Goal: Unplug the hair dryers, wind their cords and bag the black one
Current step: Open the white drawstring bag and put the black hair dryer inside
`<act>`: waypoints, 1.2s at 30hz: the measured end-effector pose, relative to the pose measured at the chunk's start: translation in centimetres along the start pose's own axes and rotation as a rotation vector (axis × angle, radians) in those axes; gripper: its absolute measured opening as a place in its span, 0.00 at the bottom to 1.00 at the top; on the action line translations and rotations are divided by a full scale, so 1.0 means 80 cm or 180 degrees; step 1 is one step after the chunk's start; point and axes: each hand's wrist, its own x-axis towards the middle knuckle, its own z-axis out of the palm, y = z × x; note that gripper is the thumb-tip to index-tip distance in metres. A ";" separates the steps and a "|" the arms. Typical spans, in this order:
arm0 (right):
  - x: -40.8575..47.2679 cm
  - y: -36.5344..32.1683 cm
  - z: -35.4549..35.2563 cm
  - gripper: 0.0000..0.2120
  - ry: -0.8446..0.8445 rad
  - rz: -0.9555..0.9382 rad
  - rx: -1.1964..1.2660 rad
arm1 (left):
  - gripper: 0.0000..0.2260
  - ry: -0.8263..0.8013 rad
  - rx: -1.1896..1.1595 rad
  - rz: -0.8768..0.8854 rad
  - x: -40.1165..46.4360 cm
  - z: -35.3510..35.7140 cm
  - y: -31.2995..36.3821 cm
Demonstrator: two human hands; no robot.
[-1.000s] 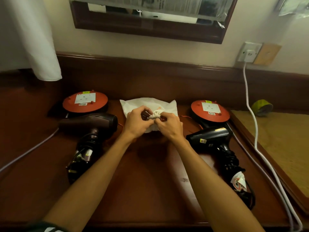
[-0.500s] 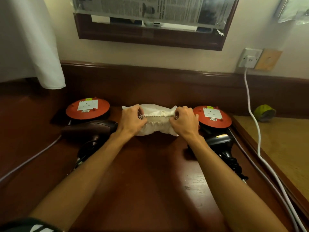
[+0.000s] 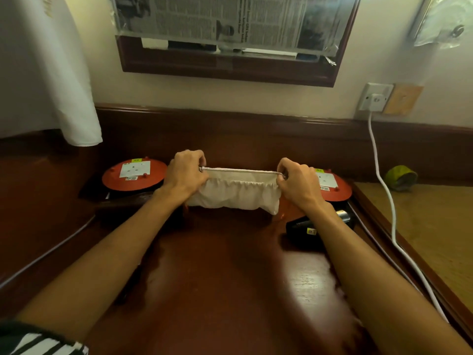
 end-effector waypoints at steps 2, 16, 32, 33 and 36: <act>0.001 0.000 0.002 0.01 -0.0114 0.0136 0.0088 | 0.06 0.0025 0.0000 -0.0288 0.003 -0.005 0.001; 0.018 0.025 -0.025 0.05 -0.1092 -0.0299 -0.0457 | 0.13 -0.1310 0.0746 0.0401 0.006 -0.030 -0.019; -0.023 0.041 -0.014 0.06 -0.1628 -0.0670 -0.1206 | 0.08 -0.1854 0.0439 0.0467 -0.025 -0.035 -0.050; -0.025 0.036 -0.011 0.08 -0.1621 -0.0700 -0.1276 | 0.09 -0.1685 0.0512 0.0462 -0.026 -0.034 -0.044; -0.022 0.034 -0.010 0.11 -0.1481 -0.0112 -0.0592 | 0.09 -0.0696 0.0227 -0.0046 -0.027 -0.033 -0.045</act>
